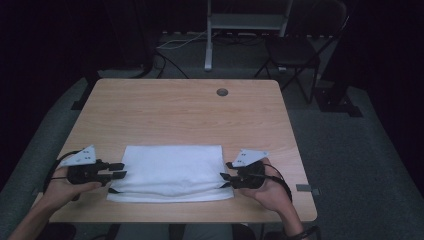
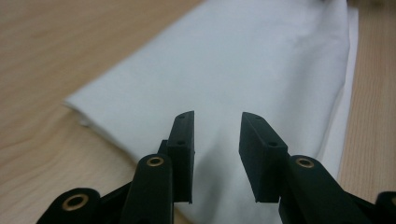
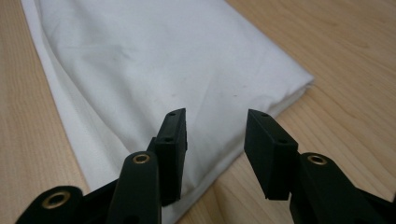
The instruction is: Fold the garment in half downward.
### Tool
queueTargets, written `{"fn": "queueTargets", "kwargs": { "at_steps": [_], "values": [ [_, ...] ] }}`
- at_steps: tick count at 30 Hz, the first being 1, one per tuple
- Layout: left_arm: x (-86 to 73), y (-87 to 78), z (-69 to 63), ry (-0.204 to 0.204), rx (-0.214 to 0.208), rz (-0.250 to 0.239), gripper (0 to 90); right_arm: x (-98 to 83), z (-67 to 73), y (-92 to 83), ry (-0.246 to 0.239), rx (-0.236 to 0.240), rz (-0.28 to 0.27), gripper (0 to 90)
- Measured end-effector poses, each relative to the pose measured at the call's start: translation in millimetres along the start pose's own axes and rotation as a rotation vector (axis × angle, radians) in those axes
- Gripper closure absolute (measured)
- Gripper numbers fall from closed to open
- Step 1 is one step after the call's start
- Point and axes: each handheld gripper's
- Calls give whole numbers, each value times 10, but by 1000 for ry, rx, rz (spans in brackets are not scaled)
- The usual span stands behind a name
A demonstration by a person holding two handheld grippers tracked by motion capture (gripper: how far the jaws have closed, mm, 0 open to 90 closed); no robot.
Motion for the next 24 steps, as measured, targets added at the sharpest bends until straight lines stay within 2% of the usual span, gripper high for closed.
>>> {"fn": "queueTargets", "kwargs": {
  "at_steps": [5, 10, 17, 24],
  "values": [
    [-46, 62, -129, 34, -23, 35, 653, -34, 69, 106, -9, 15, 42, 581],
    [-109, 49, -219, 50, -21, 45, 636, -104, 157, 137, -28, 21, 76, 581],
    [-190, -6, -282, 36, -14, 41, 639, -138, 204, 111, -43, 23, 91, 577],
    [-217, -44, -318, 39, -11, 43, 636, -154, 236, 93, -49, 30, 101, 565]
  ]
}}
Point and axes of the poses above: each handheld gripper's, and its own axes: y roughly forward along the jaws, x roughly out of its top, z roughly to its left, and after that the axes turned 6 degrees about x, right-handed
